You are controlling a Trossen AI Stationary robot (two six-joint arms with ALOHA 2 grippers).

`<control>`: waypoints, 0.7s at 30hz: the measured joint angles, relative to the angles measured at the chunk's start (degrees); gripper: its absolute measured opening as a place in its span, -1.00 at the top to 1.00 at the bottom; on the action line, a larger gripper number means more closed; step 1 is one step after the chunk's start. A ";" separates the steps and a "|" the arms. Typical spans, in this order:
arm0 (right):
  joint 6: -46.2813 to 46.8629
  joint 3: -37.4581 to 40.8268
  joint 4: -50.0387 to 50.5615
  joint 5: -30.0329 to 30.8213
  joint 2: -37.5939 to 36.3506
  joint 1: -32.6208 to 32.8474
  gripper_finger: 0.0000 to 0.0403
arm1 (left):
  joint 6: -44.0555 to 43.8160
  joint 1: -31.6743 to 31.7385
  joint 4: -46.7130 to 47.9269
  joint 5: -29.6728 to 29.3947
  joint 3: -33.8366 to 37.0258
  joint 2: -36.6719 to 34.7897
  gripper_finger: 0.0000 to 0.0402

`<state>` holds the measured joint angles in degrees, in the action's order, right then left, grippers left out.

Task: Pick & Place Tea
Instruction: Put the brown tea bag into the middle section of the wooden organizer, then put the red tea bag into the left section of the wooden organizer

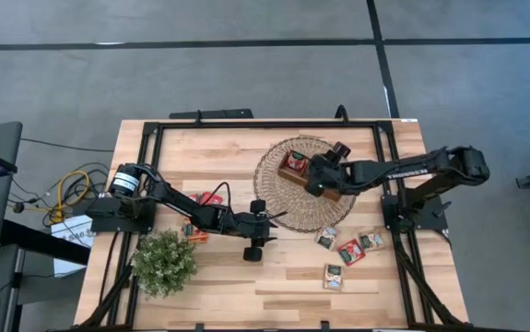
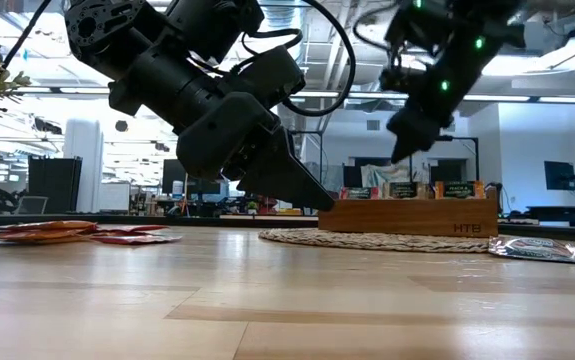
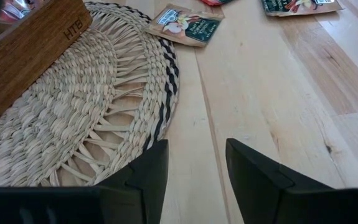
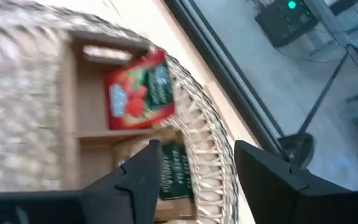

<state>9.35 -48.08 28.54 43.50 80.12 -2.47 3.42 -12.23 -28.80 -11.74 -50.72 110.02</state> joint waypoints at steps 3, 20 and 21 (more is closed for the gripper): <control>2.93 -3.20 3.51 -0.21 0.00 3.58 0.09 | 0.00 -0.01 0.06 -0.01 0.00 0.00 0.24; 37.72 -5.98 18.24 -19.04 0.00 36.70 0.12 | -0.24 -0.04 0.90 0.02 0.02 0.00 0.24; 41.20 -5.98 18.95 -19.96 0.00 38.61 0.11 | -0.24 -0.04 0.90 0.02 0.02 0.00 0.24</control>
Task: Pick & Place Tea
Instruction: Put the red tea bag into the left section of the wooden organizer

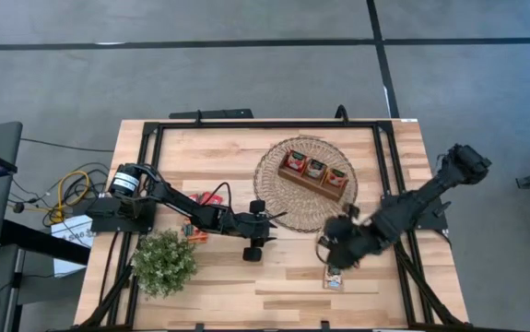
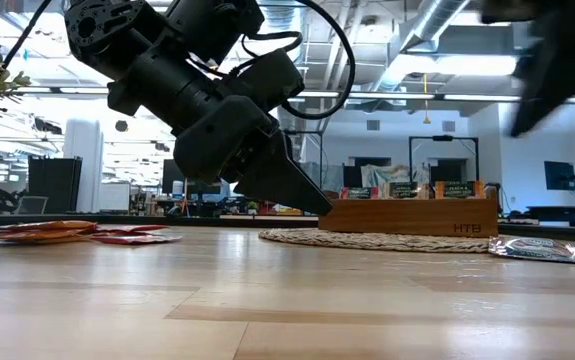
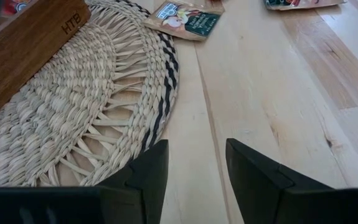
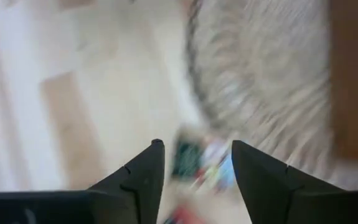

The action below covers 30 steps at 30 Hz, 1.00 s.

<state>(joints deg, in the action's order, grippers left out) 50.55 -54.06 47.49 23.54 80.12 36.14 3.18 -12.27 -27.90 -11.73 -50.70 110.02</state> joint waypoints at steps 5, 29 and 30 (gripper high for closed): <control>17.37 0.12 3.97 -4.12 0.00 8.51 -0.02 | -0.02 0.00 -0.01 0.00 0.00 0.00 0.24; -7.84 11.32 -4.64 -14.14 4.86 5.16 -0.16 | 0.37 0.02 -3.10 1.12 0.00 0.00 0.24; -10.08 11.32 -5.11 -15.57 5.41 3.99 -0.16 | 0.37 0.02 -3.08 1.33 0.00 0.00 0.24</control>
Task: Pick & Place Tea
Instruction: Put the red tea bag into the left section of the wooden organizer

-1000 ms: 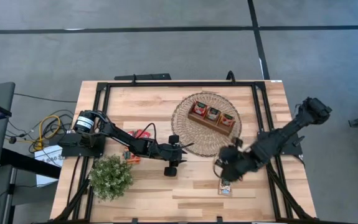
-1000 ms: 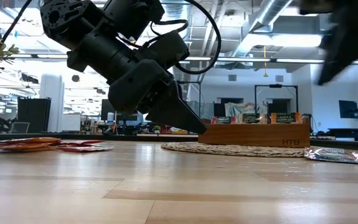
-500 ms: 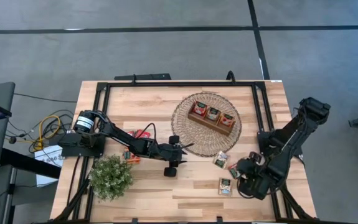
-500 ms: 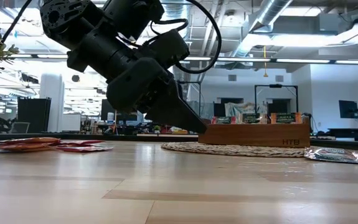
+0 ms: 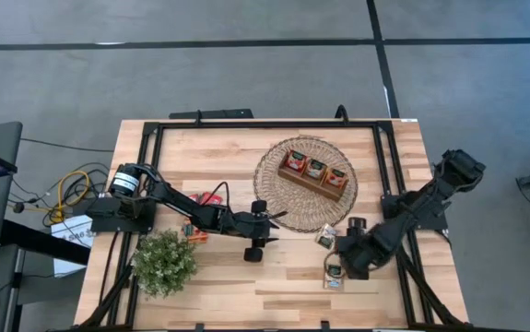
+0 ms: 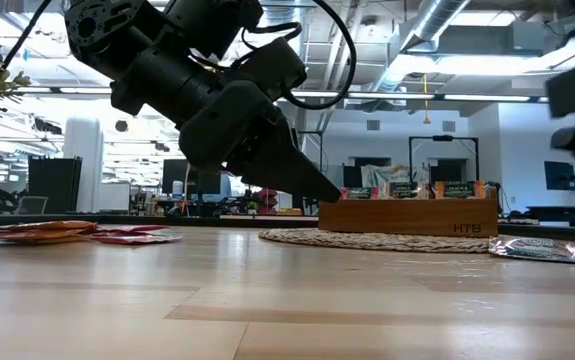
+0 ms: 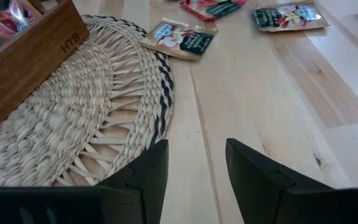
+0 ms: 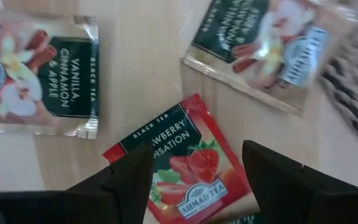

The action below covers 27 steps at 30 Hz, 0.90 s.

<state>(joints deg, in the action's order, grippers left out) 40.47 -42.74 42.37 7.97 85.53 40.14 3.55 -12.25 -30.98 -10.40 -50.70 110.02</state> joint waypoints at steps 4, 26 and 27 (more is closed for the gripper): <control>-8.21 0.00 -1.73 -3.92 1.19 -3.86 -0.16 | -0.38 0.00 0.02 1.82 0.00 0.00 0.24; -15.25 0.38 -1.97 -8.46 4.66 -6.23 0.68 | -0.57 0.00 1.23 2.84 0.00 0.00 0.24; -15.07 0.45 -2.16 -8.41 3.69 -6.23 0.76 | -0.56 0.00 1.17 2.82 0.00 0.00 0.24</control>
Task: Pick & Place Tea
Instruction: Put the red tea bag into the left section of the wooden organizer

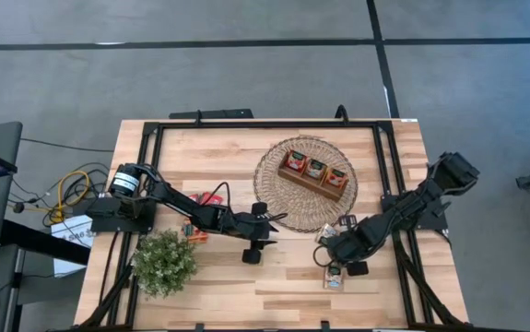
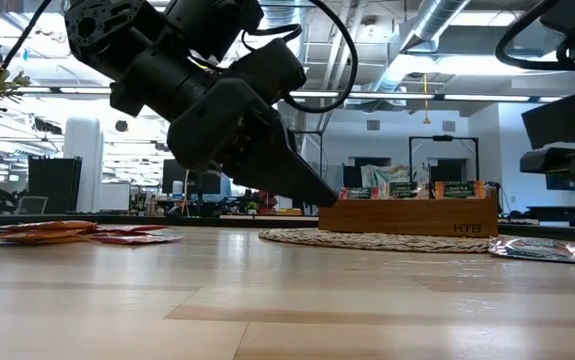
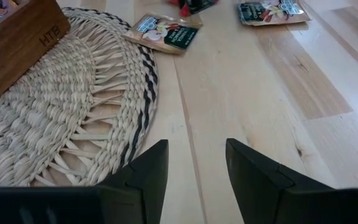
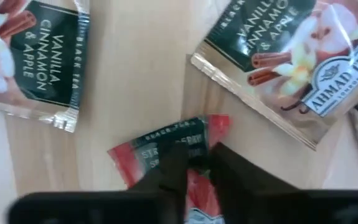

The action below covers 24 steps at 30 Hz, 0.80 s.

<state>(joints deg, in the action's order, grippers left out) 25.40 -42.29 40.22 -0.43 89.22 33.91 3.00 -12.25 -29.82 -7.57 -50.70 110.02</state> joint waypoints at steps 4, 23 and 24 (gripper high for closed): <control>3.42 -0.56 -0.15 -1.84 -4.15 -0.25 0.97 | 0.03 0.00 -0.36 -0.63 0.00 0.00 0.24; 13.60 -1.76 -32.04 55.46 0.79 1.22 1.00 | -3.49 -3.71 -16.10 -14.63 0.00 0.00 0.16; 13.60 -1.76 -33.13 57.35 2.00 1.08 0.99 | -3.88 -3.65 -16.24 -15.65 0.00 0.00 0.15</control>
<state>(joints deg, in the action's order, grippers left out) 39.00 -44.05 7.08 56.92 91.23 34.98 -0.89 -15.90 -46.05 -23.23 -50.70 110.02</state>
